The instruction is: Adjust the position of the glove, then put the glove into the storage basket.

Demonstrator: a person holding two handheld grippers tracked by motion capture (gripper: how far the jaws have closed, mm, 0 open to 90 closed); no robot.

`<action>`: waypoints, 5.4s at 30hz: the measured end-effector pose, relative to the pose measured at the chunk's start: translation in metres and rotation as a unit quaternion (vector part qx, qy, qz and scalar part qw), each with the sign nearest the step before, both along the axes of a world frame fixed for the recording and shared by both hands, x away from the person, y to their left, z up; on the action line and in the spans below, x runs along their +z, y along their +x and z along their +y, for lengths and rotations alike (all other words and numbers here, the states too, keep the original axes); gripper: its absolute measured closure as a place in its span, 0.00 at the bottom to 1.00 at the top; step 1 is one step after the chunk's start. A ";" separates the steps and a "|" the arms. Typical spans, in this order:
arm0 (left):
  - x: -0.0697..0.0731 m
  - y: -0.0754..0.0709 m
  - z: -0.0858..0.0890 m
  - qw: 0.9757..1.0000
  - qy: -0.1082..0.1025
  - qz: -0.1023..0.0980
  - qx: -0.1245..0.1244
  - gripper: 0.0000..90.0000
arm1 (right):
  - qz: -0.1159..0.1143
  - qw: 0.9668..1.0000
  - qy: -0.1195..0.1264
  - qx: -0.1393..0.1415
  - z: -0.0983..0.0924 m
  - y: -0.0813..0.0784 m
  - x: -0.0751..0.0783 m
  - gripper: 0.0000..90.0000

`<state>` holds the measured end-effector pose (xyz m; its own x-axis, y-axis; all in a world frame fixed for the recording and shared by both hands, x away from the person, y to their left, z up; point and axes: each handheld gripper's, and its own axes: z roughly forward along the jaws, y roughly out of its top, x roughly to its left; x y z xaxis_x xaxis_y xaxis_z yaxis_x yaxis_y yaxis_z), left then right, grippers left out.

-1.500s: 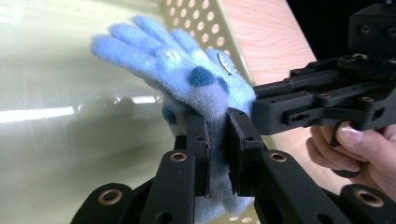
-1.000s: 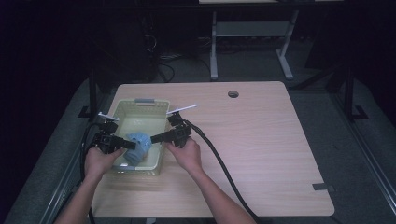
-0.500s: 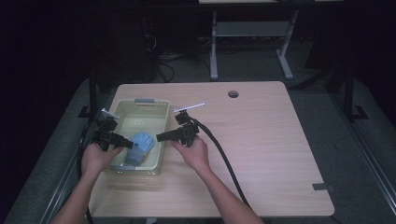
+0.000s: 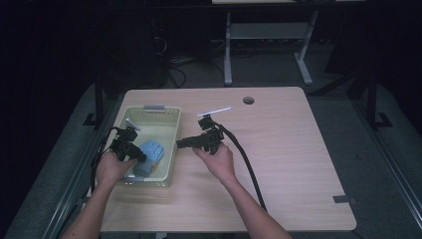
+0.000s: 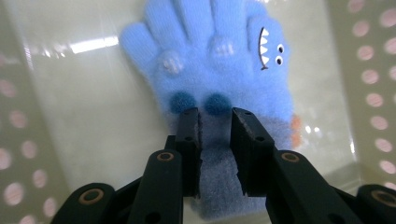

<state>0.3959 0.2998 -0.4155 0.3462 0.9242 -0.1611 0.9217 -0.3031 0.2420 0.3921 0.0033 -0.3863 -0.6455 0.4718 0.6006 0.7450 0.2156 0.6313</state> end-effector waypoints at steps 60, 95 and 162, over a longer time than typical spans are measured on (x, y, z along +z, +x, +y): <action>0.061 -0.029 -0.025 0.962 -0.218 -0.165 -0.009 0.40 | 0.015 0.998 -0.042 -0.044 -0.088 0.001 -0.017 0.37; 0.062 -0.027 -0.082 0.957 -0.229 -0.168 -0.062 0.36 | 0.030 0.995 -0.057 -0.082 -0.143 -0.003 -0.024 0.32; 0.006 -0.054 -0.188 0.944 -0.270 -0.155 -0.108 0.32 | 0.058 0.986 -0.064 -0.144 -0.262 -0.044 -0.063 0.30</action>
<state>0.3421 0.1115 -0.4095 0.6250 0.6390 -0.4483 0.7119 -0.2310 0.6632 0.3477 -0.2588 -0.4495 -0.4045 0.7019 0.5863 0.8523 0.0569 0.5199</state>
